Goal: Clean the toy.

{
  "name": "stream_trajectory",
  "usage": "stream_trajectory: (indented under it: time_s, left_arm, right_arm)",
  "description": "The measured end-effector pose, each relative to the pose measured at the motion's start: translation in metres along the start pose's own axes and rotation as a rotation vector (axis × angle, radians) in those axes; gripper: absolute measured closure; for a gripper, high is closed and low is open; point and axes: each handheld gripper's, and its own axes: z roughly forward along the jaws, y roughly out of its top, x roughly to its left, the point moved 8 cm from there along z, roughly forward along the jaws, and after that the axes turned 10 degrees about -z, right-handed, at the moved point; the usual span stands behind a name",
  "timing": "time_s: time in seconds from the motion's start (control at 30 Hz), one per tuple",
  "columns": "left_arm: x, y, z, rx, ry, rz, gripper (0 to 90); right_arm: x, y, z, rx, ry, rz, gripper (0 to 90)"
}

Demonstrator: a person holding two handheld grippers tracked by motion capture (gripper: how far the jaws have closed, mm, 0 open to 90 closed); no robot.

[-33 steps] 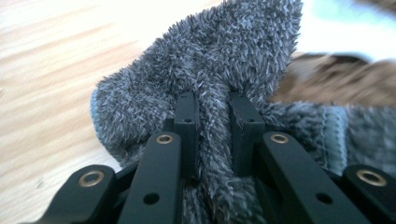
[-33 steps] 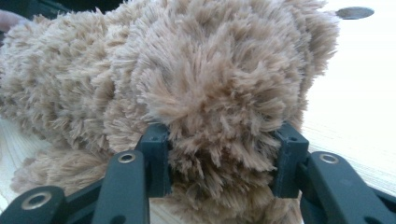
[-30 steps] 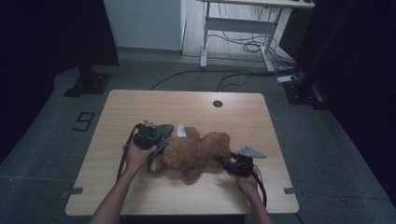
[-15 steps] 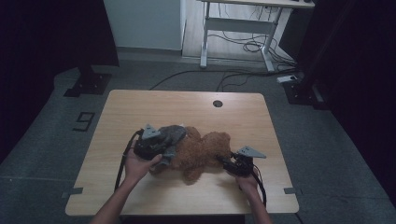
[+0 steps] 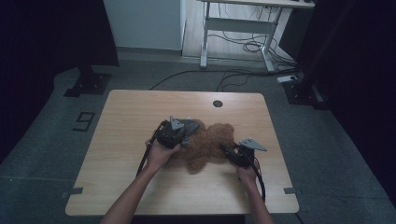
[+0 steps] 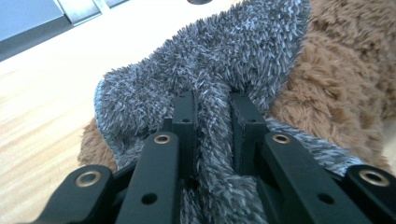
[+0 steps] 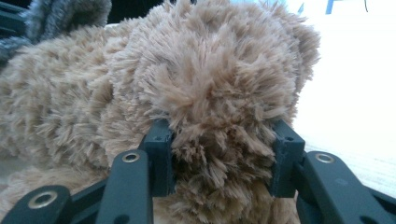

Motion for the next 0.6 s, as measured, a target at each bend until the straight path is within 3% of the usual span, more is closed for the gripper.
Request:
stream_trajectory:
  time_s: [0.13, 0.27, 0.4, 0.6]
  left_arm:
    - [0.003, -0.004, 0.002, 0.004, -0.02, -0.018, 75.0]
    - [0.006, -0.014, 0.0, -0.008, -0.072, -0.068, 75.6]
    - [0.004, -0.022, -0.003, -0.034, -0.089, -0.09, 76.1]
    - [-0.004, -0.032, -0.008, -0.063, -0.107, -0.093, 76.6]
  right_arm:
    - [-0.002, 0.0, 0.0, -0.004, 0.02, 0.005, 49.4]
    - [-0.002, 0.007, -0.01, -0.004, 0.052, 0.012, 33.4]
    - [-0.008, 0.027, -0.023, -0.033, 0.053, 0.014, 20.1]
    - [-0.016, 0.051, -0.007, 0.007, 0.068, 0.035, 13.2]
